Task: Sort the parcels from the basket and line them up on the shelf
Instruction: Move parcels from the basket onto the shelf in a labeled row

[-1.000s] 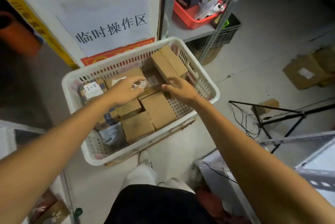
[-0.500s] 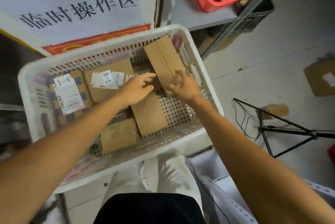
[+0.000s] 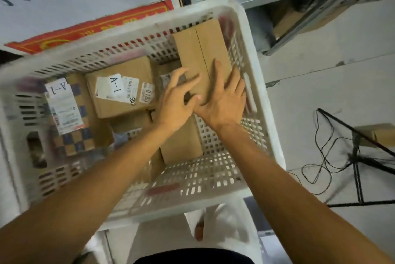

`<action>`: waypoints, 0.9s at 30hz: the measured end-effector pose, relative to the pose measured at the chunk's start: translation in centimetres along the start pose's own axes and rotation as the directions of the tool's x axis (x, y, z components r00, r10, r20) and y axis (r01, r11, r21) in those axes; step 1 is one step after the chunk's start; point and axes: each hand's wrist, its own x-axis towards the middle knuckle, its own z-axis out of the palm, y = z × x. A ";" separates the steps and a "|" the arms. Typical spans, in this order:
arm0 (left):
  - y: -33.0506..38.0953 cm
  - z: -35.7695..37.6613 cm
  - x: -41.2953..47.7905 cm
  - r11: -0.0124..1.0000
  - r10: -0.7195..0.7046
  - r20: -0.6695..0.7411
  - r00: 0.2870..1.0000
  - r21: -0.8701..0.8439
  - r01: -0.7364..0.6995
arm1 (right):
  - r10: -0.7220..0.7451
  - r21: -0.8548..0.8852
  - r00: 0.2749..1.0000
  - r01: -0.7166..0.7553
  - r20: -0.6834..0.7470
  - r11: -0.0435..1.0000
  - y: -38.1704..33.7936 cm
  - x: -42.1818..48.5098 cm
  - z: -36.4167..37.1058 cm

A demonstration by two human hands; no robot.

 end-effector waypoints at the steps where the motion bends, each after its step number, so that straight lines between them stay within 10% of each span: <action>1: 0.0 -0.1 0.3 1.000 0.011 -0.003 1.000 0.002 -0.011 | 0.000 0.004 1.000 0.000 0.009 1.000 0.2 0.3 0.0; 10: -0.4 -4.1 -1.0 0.990 0.092 0.239 0.967 0.082 -0.115 | 0.069 -0.027 0.994 -0.066 0.086 0.997 -2.4 -1.6 -2.4; 15: -1.6 -7.6 -3.8 0.999 0.022 0.235 0.972 0.041 -0.033 | 0.124 0.253 0.973 -0.172 0.192 0.952 -2.5 -4.5 -3.3; 23: -4.3 -14.1 -9.5 0.996 -0.084 0.299 0.951 0.011 0.085 | 0.045 0.736 0.955 -0.256 0.295 0.627 -7.0 -10.6 -4.3; 27: -4.1 -18.3 -11.7 0.923 -0.172 0.214 0.962 -0.307 0.234 | -0.048 0.838 0.951 -0.243 0.304 0.488 -9.6 -13.2 -7.4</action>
